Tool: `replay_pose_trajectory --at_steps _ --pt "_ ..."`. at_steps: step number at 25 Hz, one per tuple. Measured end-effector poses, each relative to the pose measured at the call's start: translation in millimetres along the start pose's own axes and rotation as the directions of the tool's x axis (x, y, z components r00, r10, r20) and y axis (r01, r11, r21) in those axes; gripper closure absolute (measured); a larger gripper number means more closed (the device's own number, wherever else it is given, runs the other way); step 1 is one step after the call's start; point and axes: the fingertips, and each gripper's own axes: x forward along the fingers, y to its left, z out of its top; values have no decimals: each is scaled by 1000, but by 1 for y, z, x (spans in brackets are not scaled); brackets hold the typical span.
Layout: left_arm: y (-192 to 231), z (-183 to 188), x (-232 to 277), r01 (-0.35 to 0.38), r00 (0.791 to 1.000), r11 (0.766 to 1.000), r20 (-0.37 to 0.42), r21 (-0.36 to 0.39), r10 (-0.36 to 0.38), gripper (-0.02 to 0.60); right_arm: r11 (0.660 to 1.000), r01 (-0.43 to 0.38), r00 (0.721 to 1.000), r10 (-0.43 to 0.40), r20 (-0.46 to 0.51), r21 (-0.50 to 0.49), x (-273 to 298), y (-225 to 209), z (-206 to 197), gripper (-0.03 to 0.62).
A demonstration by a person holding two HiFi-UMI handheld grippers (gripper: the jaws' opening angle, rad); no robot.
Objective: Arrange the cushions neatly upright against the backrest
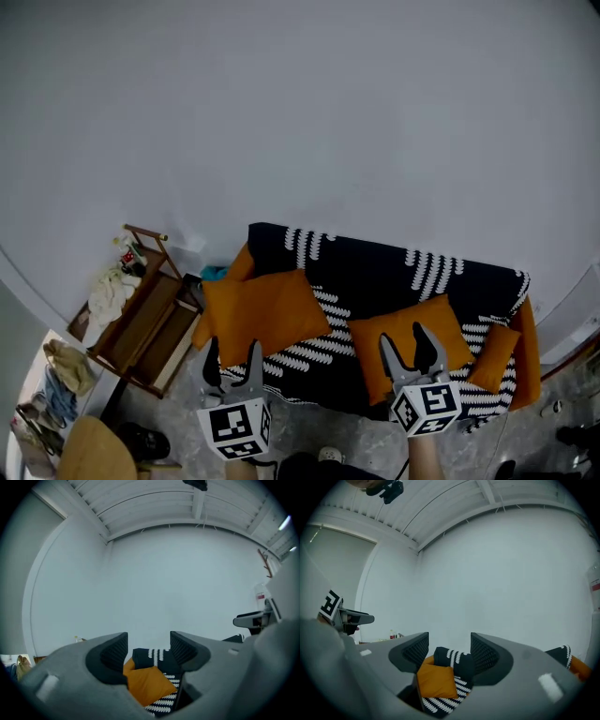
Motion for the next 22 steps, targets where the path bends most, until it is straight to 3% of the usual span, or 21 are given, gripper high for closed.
replay_pose_trajectory --at_steps 14,22 --pt "38 -28 65 -81 994 996 -76 -34 78 288 997 -72 996 74 -57 27 93 6 -25 318" --pt "79 -46 141 -97 990 995 -111 -39 92 288 997 -75 993 77 -85 22 183 10 -38 318"
